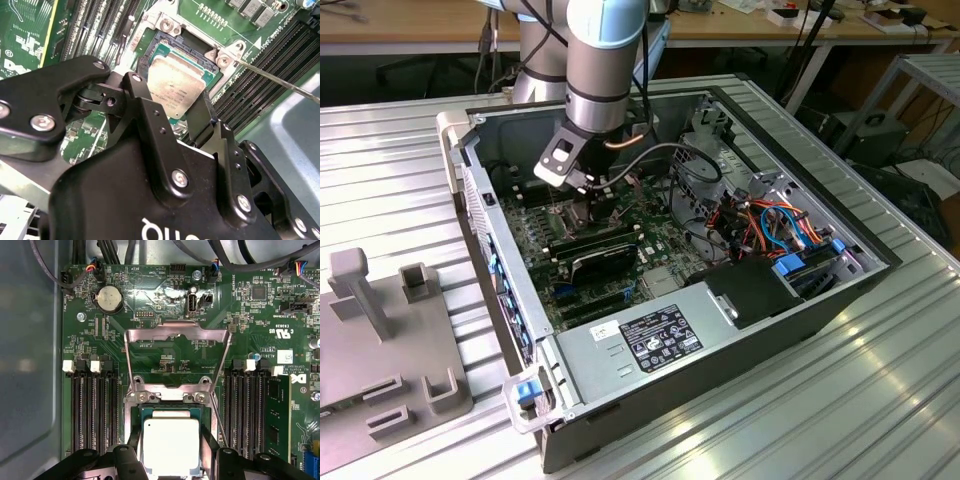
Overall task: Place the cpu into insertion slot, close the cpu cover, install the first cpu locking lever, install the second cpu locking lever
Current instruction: 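Place the cpu into insertion slot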
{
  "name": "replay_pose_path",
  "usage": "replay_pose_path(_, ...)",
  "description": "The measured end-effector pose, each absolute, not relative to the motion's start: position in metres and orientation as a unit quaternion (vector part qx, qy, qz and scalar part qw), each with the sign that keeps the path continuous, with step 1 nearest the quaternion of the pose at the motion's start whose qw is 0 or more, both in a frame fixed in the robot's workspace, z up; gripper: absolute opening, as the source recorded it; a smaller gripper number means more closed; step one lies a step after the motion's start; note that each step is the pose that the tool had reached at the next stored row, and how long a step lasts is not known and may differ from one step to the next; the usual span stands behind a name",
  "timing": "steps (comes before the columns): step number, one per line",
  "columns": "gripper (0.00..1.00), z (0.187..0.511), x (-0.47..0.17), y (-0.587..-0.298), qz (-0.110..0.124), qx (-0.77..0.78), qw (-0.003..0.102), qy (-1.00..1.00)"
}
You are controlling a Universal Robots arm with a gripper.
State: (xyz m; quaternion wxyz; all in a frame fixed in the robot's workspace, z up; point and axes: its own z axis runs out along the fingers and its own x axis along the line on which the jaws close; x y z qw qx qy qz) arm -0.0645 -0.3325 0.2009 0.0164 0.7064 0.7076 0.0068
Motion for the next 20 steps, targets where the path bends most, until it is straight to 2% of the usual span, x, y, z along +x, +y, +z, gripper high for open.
replay_pose_path(20, 0.55, 0.1975, -0.0645, -0.3338, 0.002, 0.709, 0.011, 0.705)
